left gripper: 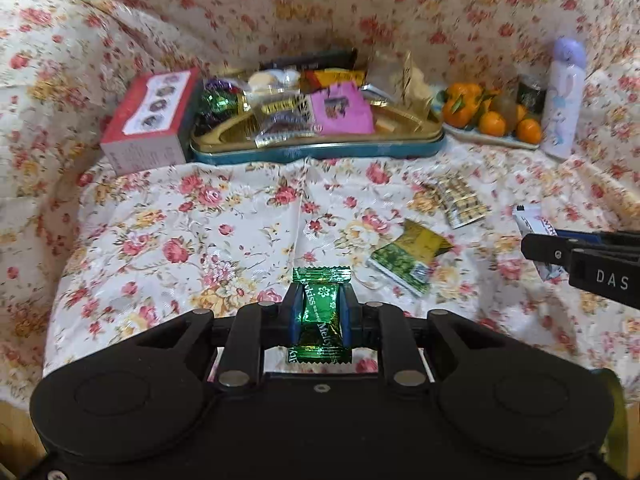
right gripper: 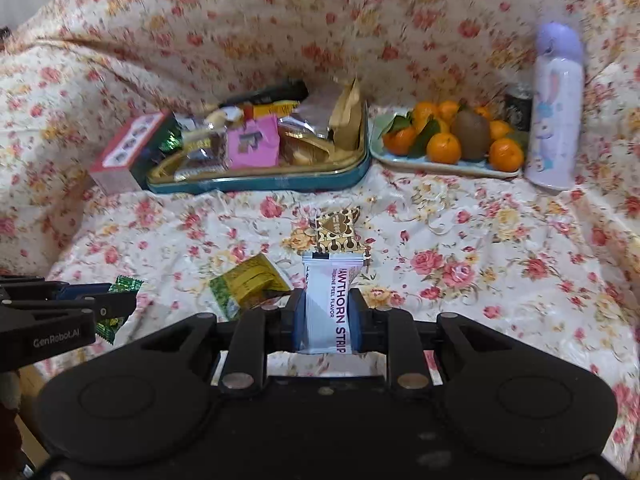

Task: Organize snacks
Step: 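Lift and carry green candy and Hawthorn Strip packet over the gold tray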

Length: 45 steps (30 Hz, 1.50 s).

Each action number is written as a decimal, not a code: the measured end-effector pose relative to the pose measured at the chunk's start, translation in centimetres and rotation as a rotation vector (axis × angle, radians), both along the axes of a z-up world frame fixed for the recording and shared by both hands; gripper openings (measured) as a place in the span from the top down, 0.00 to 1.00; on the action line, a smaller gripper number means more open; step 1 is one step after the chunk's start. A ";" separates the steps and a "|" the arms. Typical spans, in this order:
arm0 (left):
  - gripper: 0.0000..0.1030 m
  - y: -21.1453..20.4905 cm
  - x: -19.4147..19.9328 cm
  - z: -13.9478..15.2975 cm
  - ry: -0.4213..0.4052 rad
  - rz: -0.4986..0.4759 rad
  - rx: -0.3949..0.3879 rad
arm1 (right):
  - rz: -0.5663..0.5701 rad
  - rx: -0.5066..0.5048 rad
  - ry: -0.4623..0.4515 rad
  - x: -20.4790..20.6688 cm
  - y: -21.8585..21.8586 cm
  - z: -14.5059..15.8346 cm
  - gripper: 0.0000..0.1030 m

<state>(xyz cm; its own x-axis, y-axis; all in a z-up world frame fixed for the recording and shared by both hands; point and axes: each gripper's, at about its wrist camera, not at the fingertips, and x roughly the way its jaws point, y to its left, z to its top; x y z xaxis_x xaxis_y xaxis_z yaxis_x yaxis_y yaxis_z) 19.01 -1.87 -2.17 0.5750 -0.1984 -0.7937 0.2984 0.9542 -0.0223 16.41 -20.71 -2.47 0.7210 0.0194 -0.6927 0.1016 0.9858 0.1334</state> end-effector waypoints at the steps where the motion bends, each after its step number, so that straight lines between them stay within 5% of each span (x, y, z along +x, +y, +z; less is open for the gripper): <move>1: 0.75 0.1 -0.6 0.5 -0.008 0.002 -0.001 | -0.003 0.004 -0.009 -0.7 0.1 0.4 0.76; 12: 0.75 0.7 -8.6 3.7 -0.063 0.000 -0.007 | -0.006 0.047 -0.123 -10.5 1.8 3.8 0.76; 24: 0.75 1.2 -16.3 4.4 -0.028 -0.018 -0.030 | -0.007 0.120 -0.203 -20.8 3.5 5.3 0.76; 45: 0.75 -0.8 -18.7 -0.1 0.238 -0.045 -0.021 | -0.101 0.174 0.028 -23.8 1.7 1.0 0.76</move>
